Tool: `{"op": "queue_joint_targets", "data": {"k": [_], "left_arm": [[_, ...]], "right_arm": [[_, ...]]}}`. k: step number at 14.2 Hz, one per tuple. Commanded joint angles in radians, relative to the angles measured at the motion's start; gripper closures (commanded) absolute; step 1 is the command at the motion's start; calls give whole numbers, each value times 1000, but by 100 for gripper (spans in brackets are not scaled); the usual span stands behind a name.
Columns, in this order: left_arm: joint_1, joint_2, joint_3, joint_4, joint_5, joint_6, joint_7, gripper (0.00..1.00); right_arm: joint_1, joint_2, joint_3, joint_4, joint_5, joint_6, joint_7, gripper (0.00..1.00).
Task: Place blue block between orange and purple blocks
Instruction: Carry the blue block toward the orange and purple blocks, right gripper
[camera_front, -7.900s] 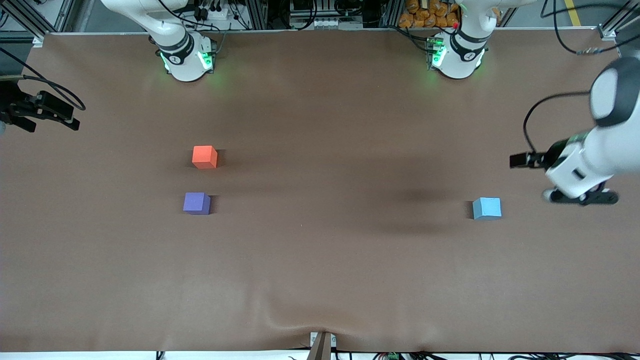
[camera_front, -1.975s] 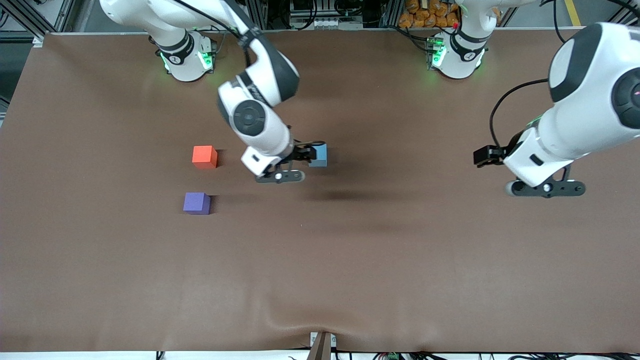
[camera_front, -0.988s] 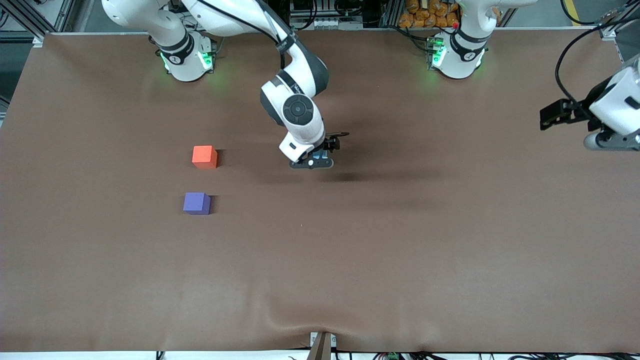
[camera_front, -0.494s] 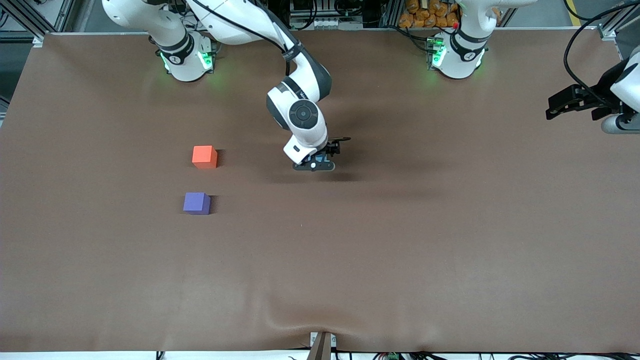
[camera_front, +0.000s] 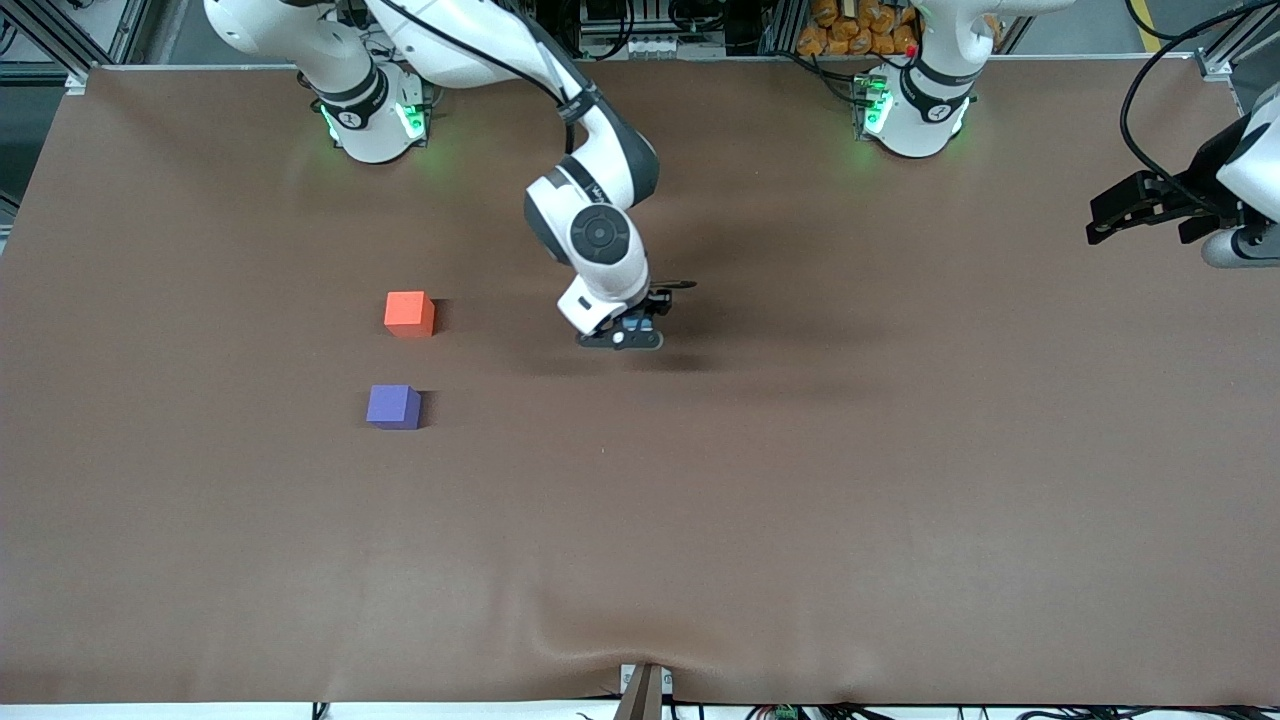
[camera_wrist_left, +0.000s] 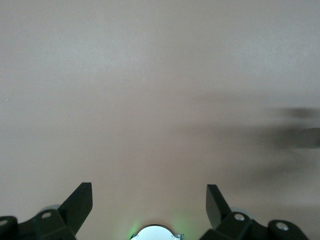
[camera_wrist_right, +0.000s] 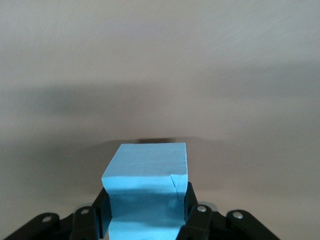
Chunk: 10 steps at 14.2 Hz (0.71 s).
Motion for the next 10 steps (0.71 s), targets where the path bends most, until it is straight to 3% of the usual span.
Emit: {"op": "queue_joint_targets", "data": {"k": [1,5,8,10], "left_arm": [[-4,1,-14,3,12,20,-49,0],[-2,15,-44,-3,-2,40,-129,0],[-4,29,-46,-3,0,43,-106,0],[-1,29,-46,-3,3,46,-54,0]], "right_arm": [[-83,-126,-44,-21,-26,-138,-107,100],[-203,-198,-125,-118,-28,-207,-421,100],[-280,-290,-145,-257,-49,-178,-491,100],[-341,-319,-145,-294,-55,-173,-576,100]]}}
